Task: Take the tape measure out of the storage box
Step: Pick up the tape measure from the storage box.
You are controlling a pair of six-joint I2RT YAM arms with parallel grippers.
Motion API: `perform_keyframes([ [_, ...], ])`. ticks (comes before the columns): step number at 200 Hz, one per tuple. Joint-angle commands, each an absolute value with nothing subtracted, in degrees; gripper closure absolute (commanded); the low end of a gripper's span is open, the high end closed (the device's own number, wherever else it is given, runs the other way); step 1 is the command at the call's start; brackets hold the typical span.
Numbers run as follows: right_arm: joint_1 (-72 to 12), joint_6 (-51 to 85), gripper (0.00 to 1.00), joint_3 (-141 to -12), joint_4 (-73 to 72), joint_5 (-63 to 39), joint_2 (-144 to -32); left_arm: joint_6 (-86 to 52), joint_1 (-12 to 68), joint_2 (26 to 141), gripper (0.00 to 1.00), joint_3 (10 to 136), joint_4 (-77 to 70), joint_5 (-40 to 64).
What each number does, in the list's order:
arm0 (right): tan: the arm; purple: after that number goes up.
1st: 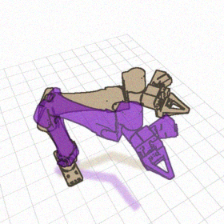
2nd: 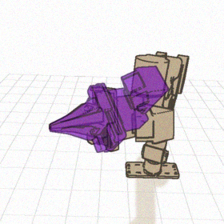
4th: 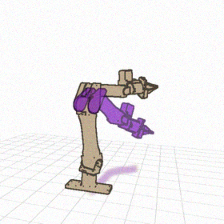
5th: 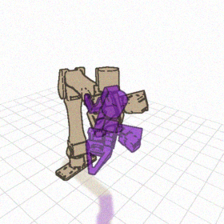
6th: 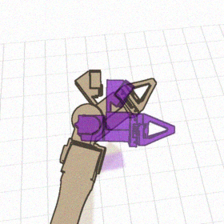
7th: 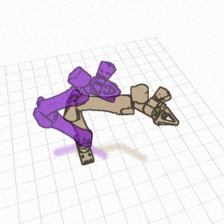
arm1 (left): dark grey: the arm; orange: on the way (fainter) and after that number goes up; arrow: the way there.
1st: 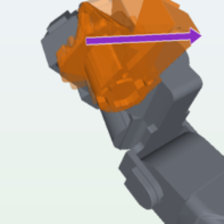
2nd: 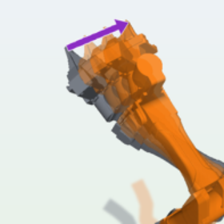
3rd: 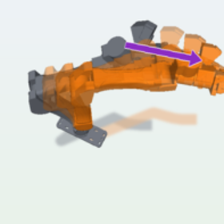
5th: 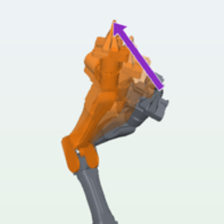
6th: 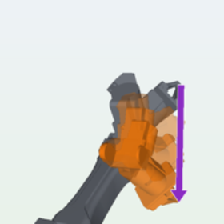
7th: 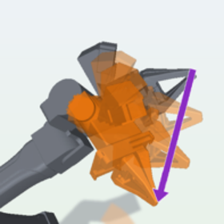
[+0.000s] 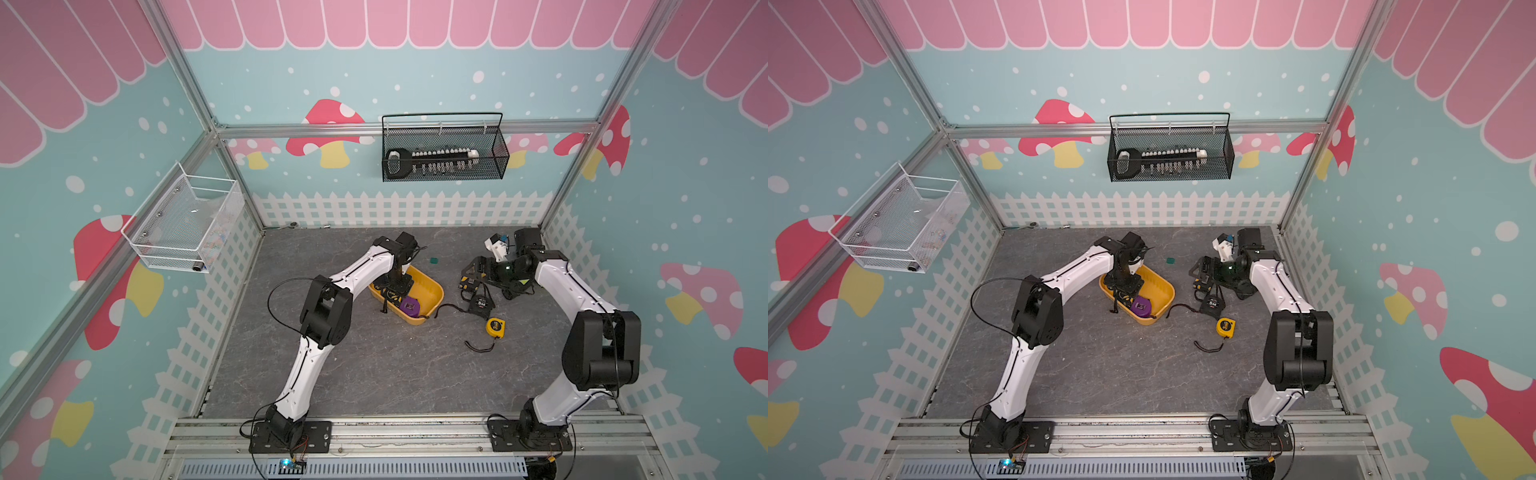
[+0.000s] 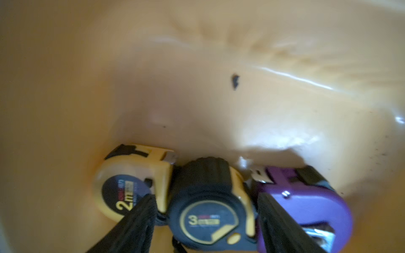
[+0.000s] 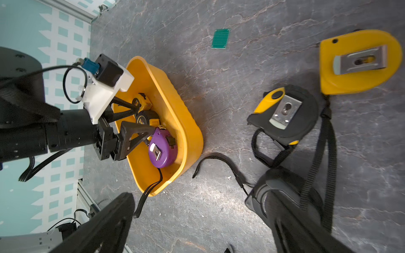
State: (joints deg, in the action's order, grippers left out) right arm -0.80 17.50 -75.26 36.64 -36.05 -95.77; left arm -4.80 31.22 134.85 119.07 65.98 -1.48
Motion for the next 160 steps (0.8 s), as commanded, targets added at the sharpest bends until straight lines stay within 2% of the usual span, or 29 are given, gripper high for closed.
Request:
perform_keyframes([
  [1,-2.3,18.7,0.01,-75.1,35.4,-36.8,-95.8,-7.3,30.4,136.4,0.21,119.2,70.7,-0.5],
  [65,-4.2,19.2,0.01,-76.1,35.5,-37.1,-96.2,-5.8,30.2,140.8,0.22,121.9,75.0,2.1],
  [106,-4.3,19.4,0.01,-75.2,35.5,-37.7,-96.8,-4.8,30.7,142.9,0.28,123.4,75.0,2.6],
  [124,-4.3,19.4,0.01,-74.9,35.5,-37.6,-96.4,-4.6,31.1,143.0,0.32,124.2,75.0,3.5],
  [160,-4.3,19.6,0.01,-74.4,35.3,-37.2,-95.5,-5.2,31.4,142.3,0.48,126.9,75.0,2.9],
])
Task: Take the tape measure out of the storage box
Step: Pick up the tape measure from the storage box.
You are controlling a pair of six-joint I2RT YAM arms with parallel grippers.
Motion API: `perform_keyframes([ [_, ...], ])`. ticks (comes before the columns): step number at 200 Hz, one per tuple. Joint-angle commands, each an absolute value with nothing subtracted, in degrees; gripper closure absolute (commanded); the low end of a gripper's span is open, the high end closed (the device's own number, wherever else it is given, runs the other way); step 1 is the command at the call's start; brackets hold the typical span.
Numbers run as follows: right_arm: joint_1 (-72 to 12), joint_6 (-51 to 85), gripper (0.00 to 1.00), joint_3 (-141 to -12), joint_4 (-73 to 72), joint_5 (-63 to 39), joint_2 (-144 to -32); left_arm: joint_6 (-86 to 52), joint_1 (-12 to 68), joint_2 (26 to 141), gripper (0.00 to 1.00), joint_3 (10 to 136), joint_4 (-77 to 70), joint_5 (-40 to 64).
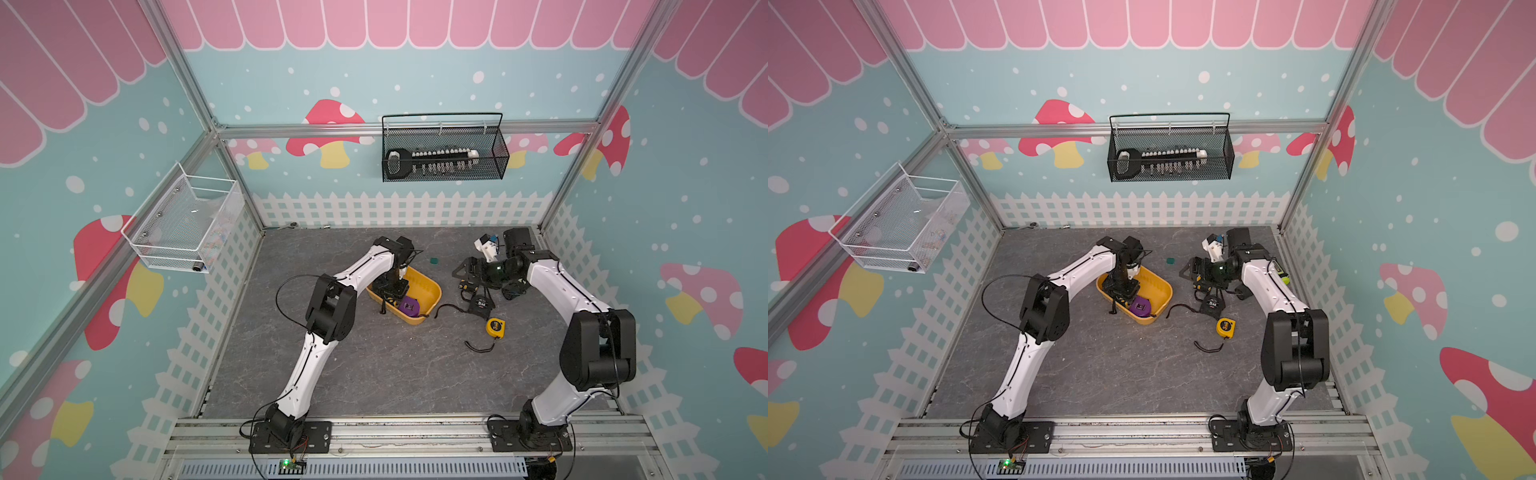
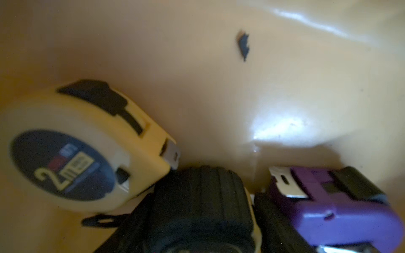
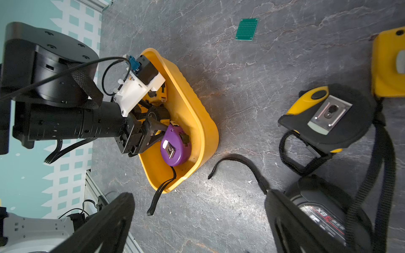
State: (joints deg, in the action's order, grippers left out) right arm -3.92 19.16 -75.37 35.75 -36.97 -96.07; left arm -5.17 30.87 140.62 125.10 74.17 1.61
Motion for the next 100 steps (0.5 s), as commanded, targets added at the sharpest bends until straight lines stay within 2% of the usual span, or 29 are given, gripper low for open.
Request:
perform_keyframes([
  [1,-4.3,19.7,0.01,-74.4,35.3,-37.2,-95.5,-5.3,31.4,142.2,0.49,126.9,75.0,2.9],
  [26,-4.2,20.0,0.01,-73.9,34.1,-40.2,-95.3,-5.8,31.4,139.2,0.56,129.5,74.1,2.6],
  [47,-4.2,22.1,0.02,-72.4,29.7,-48.2,-96.1,-6.7,31.3,136.1,0.59,131.6,73.1,3.0],
  [70,-4.6,27.0,0.01,-67.8,18.2,-57.2,-96.2,-7.2,31.3,132.9,0.61,133.4,71.9,6.5],
  [100,-5.4,32.3,0.01,-64.5,9.5,-61.1,-97.4,-3.1,31.9,129.5,0.60,132.6,71.3,13.2],
])
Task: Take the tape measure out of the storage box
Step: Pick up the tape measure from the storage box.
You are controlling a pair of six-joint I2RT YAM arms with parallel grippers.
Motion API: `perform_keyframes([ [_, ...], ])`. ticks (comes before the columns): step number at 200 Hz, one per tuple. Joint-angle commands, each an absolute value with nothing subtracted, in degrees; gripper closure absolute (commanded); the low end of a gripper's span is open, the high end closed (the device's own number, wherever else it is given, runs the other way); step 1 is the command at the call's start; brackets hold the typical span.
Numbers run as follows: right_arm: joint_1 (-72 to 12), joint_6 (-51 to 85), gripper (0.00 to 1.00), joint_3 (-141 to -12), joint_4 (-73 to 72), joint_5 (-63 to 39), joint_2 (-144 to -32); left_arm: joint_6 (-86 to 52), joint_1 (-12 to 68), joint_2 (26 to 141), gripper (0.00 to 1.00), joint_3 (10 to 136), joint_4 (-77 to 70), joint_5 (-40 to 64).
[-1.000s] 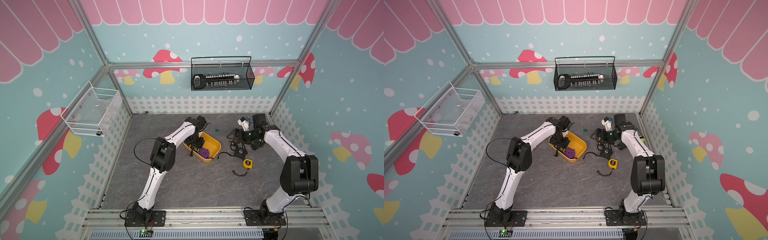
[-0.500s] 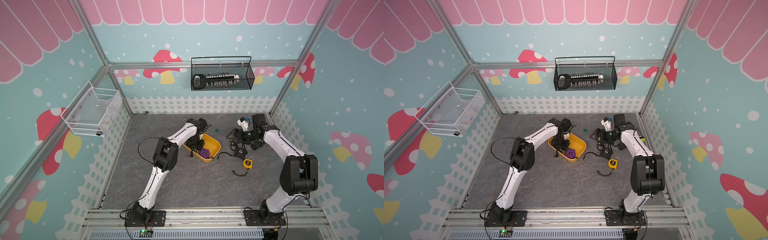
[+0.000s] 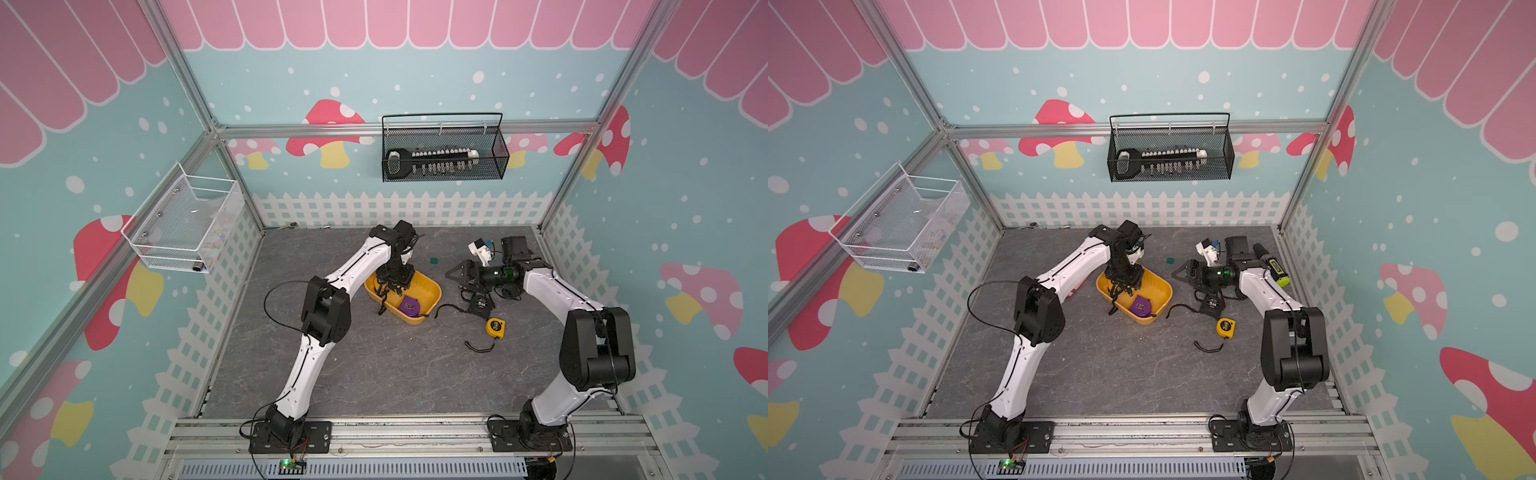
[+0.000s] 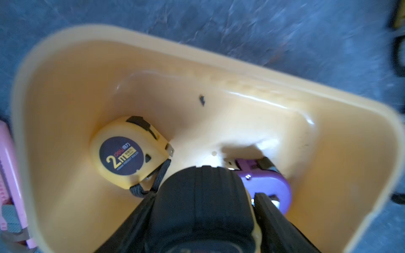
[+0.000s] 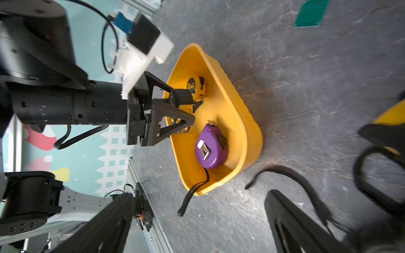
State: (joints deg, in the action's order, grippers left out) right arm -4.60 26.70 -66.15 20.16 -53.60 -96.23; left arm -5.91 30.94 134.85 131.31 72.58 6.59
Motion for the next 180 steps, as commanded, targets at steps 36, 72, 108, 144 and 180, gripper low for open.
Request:
perform_keyframes([
  [36,-5.8,39.0,0.01,-65.5,4.6,-67.5,-100.5,5.3,33.5,125.4,0.60,127.2,71.1,18.8],
  [72,-7.6,41.0,0.01,-67.7,4.3,-69.5,-103.4,8.9,34.9,123.8,0.61,125.5,71.2,21.6],
  [108,-9.8,41.7,0.08,-67.6,4.6,-70.9,-104.2,10.1,35.9,123.9,0.61,126.6,71.2,22.2],
  [144,-12.6,42.4,0.16,-67.1,4.4,-71.3,-104.4,10.5,36.5,124.8,0.61,127.7,71.2,24.2],
  [180,-15.1,43.1,0.25,-67.6,3.8,-71.8,-104.7,10.7,36.9,125.2,0.60,127.4,71.3,24.2],
])
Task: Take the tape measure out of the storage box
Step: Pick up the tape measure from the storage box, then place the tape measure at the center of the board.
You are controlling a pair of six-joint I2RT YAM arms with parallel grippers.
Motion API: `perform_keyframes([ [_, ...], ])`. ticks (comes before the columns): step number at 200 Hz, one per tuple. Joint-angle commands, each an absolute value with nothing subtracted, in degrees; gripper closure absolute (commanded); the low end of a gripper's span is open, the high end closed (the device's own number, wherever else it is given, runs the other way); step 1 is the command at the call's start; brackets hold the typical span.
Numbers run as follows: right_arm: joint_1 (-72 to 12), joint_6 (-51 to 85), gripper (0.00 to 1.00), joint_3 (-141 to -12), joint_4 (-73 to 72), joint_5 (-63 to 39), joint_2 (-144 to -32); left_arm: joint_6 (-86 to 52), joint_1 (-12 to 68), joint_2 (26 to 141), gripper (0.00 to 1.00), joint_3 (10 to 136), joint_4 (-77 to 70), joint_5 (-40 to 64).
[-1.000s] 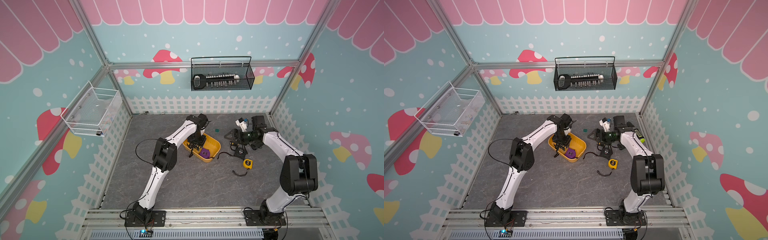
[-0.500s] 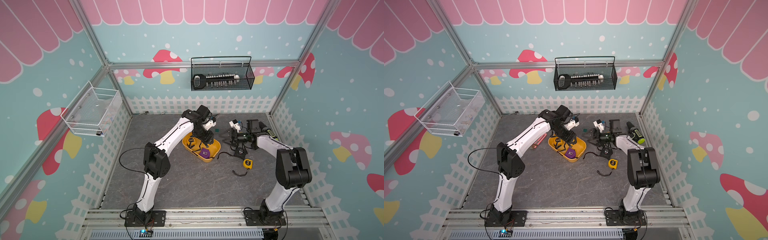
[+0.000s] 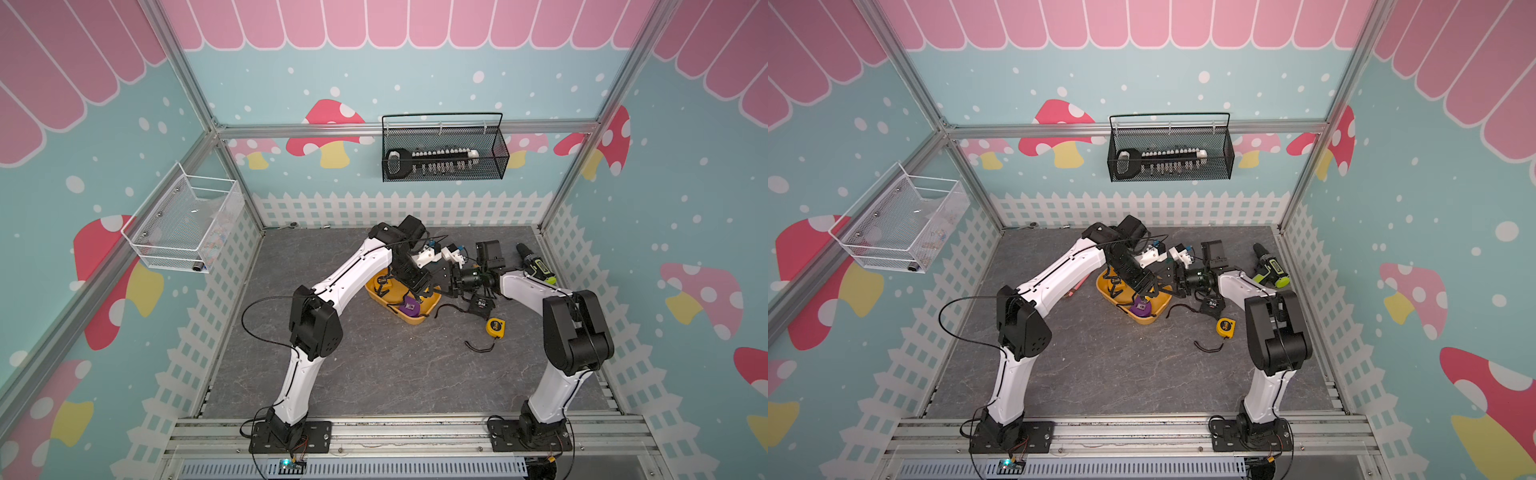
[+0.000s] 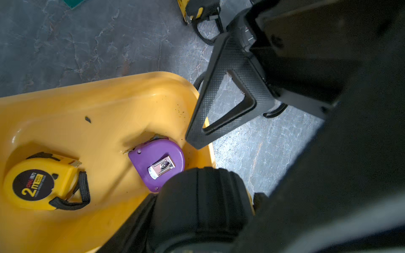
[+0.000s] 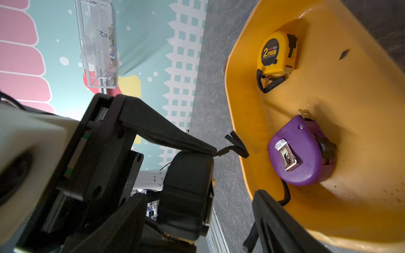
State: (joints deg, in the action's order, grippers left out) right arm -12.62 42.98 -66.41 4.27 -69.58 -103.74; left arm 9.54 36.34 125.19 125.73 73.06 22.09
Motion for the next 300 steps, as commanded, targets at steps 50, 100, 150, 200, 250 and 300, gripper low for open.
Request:
perform_keyframes([
  [50,-16.7,42.5,0.62,-68.6,5.8,-70.9,-106.2,10.7,37.6,124.6,0.55,127.1,71.3,22.4],
  [100,-15.9,42.5,0.78,-69.6,6.2,-67.7,-106.6,9.1,37.3,122.3,0.12,125.3,70.9,14.9],
  [150,-6.2,42.9,0.81,-72.3,6.0,-64.9,-107.3,3.3,32.4,114.9,0.01,116.4,62.3,6.8],
  [200,2.6,44.7,0.78,-83.0,4.8,-61.7,-115.3,1.0,30.3,120.2,0.01,113.1,62.4,-0.7],
  [250,2.7,39.0,0.77,-99.4,14.6,-56.9,-129.3,-1.4,30.2,127.7,0.01,116.2,65.1,-2.5],
  [300,0.9,34.8,0.72,-100.3,20.1,-52.7,-133.8,-4.4,29.9,132.8,0.01,120.8,69.2,-4.8],
])
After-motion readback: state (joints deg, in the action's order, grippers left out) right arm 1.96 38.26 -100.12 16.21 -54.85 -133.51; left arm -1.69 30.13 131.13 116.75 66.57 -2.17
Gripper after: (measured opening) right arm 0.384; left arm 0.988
